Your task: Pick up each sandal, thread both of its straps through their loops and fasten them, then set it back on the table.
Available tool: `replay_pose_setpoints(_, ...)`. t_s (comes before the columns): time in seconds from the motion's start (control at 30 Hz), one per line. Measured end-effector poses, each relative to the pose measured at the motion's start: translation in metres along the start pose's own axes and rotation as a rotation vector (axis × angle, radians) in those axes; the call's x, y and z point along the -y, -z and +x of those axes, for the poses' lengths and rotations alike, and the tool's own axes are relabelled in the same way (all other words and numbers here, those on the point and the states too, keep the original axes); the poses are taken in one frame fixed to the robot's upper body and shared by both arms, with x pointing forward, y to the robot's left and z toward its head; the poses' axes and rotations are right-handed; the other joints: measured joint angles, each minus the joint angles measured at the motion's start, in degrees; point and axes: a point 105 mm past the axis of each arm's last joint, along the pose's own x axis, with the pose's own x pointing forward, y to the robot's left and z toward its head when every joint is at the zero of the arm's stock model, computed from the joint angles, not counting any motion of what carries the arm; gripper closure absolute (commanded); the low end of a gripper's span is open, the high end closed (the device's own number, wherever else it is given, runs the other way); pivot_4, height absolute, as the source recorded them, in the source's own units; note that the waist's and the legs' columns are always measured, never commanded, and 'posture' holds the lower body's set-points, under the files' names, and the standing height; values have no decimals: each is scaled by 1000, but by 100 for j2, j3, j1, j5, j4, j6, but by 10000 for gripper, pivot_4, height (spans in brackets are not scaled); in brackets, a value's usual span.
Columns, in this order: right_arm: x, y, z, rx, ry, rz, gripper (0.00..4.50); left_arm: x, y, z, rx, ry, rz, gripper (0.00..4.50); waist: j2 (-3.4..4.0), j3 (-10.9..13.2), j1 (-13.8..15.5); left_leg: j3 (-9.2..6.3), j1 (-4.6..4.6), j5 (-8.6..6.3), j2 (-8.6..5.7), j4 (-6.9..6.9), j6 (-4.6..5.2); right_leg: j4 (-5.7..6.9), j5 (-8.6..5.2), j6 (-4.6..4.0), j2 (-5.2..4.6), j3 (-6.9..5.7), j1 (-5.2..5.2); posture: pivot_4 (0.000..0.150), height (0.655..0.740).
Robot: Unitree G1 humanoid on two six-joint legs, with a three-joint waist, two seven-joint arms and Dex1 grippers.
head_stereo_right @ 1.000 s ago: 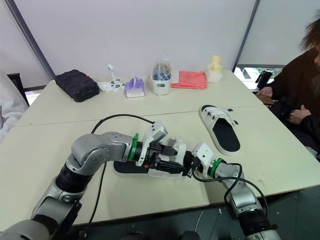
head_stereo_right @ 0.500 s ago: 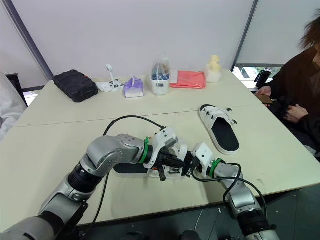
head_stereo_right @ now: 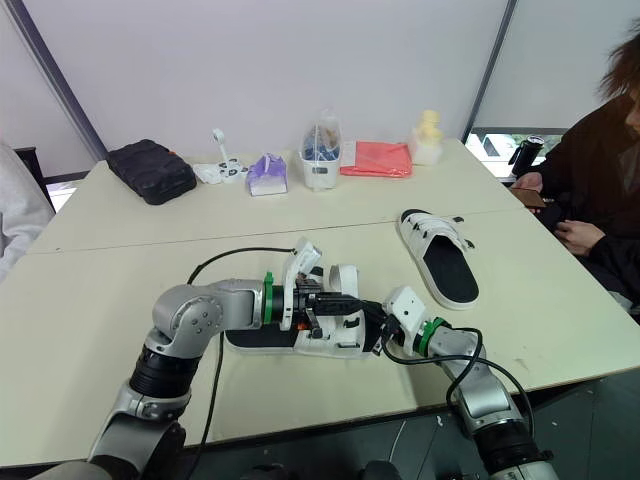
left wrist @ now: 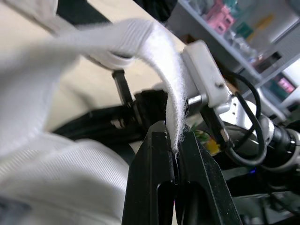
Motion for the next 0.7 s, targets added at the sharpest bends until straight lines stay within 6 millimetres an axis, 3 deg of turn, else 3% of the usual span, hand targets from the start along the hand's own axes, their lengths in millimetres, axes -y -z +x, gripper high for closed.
replay_pose_setpoints(0.33,-1,0,-2,1,3,1,45000,-4,19,-6,-69,2,10,44881,4,-2,7,0,0,-7,0,-2,-11,-1,-3,-6,0,0,-1,1500,7400)
replay_pose_setpoints(0.7,-2,0,-3,3,8,1,45000,-5,20,-3,-57,17,59,44881,4,-2,13,0,-1,-13,1,-4,-6,-1,-7,-12,0,0,-5,1500,7400)
